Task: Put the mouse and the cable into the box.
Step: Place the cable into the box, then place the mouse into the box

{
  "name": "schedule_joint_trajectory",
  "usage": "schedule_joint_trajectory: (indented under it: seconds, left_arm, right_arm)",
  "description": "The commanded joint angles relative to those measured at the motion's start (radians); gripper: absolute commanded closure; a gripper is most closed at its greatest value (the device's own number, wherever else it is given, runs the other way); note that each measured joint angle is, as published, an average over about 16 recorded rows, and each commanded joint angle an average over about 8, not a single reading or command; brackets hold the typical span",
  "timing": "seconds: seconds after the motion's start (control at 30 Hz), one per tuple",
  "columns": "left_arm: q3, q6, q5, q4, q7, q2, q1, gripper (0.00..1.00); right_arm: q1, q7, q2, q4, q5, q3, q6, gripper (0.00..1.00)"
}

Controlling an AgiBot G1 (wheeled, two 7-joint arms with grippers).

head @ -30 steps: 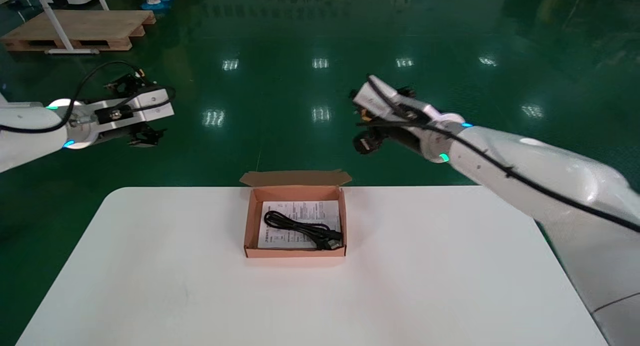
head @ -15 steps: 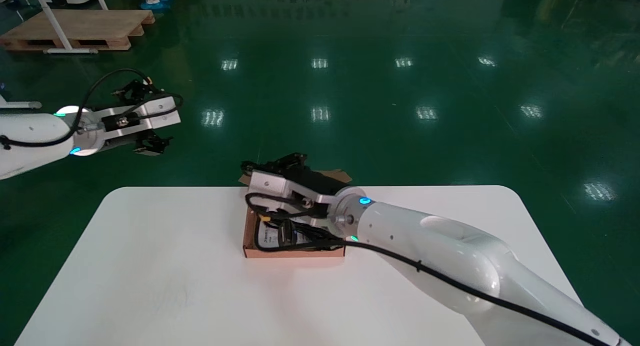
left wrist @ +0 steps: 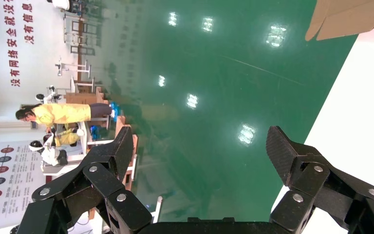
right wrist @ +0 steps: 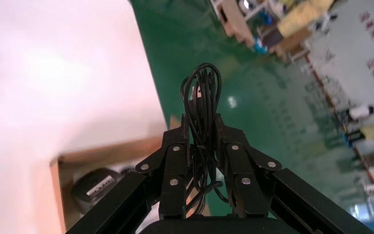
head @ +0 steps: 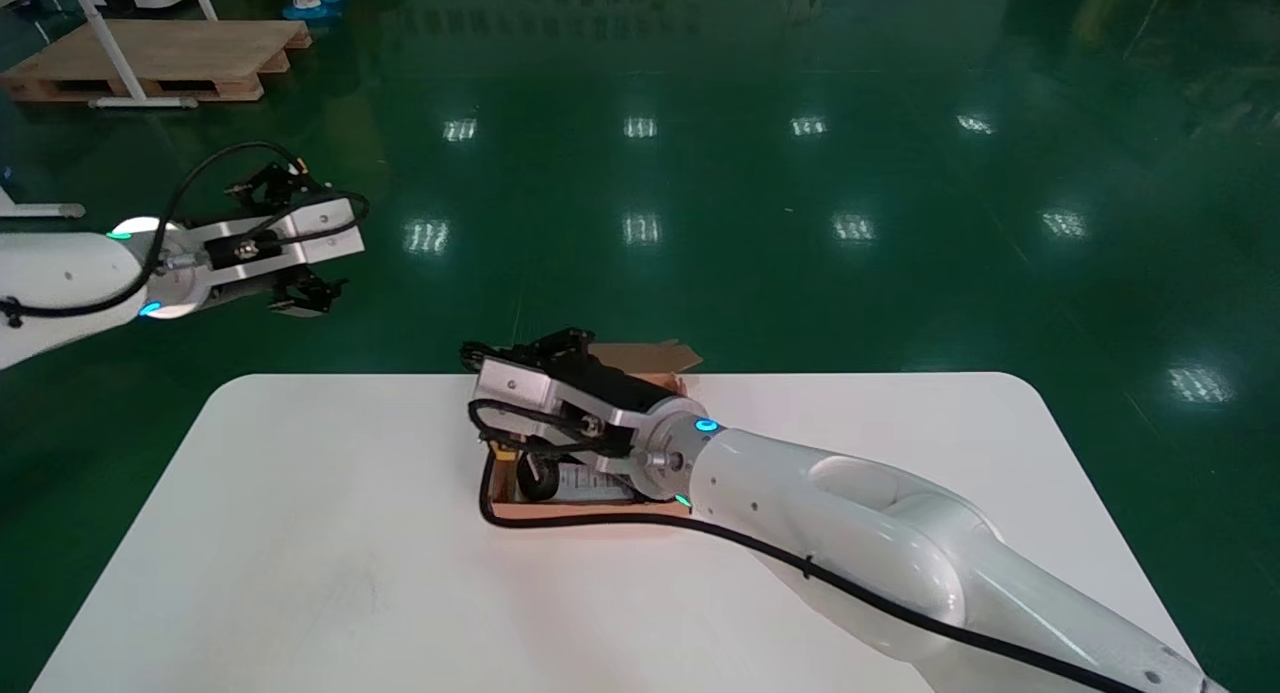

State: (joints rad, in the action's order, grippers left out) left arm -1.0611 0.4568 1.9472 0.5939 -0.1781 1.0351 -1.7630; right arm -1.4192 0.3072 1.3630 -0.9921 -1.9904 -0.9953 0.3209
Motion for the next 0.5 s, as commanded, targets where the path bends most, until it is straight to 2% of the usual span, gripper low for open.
schedule_joint_trajectory:
  seconds: [0.03, 0.17, 0.27, 0.33, 0.5]
  left_arm:
    - [-0.005, 0.003, 0.021, 0.019, -0.029, -0.007, 0.002, 0.0]
    - [-0.01, 0.007, 0.053, 0.045, -0.069, -0.016, 0.005, 0.0]
    - [-0.012, 0.008, 0.063, 0.054, -0.079, -0.019, 0.006, 0.0]
    - [-0.013, 0.009, 0.066, 0.056, -0.081, -0.02, 0.007, 0.0]
    - [-0.012, 0.009, 0.061, 0.052, -0.075, -0.019, 0.007, 0.0]
  right_arm:
    - [-0.004, 0.031, 0.005, 0.029, -0.011, -0.02, -0.026, 0.89]
    - [0.011, 0.076, 0.008, 0.066, -0.023, -0.06, -0.097, 0.41]
    - [0.018, 0.086, 0.009, 0.077, -0.025, -0.072, -0.12, 0.05]
    - [0.021, 0.088, 0.009, 0.082, -0.026, -0.076, -0.127, 0.0]
    - [0.018, 0.082, 0.009, 0.076, -0.025, -0.069, -0.118, 0.0]
